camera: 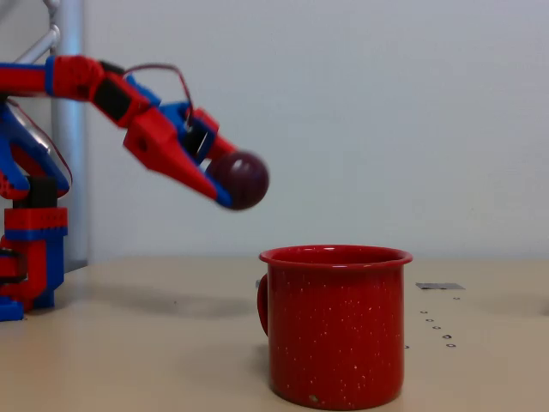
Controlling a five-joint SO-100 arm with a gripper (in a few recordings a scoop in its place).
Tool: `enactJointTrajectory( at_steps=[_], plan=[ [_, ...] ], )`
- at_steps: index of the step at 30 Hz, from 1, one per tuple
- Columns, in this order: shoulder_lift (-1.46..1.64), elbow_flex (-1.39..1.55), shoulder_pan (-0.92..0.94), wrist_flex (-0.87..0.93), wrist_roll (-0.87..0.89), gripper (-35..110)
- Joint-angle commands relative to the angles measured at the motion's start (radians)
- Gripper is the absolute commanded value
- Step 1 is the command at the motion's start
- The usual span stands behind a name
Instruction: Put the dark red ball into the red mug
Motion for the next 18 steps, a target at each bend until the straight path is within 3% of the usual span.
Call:
enactJointTrajectory(
  at_steps=[1,8,18],
  plan=[
    [-0.041,-0.204,0.037,-0.006,0.023,15],
    [-0.218,-0.486,0.110,0.002,0.031,16],
    [-0.347,-0.637,0.210,-0.002,-0.005,16]
  ],
)
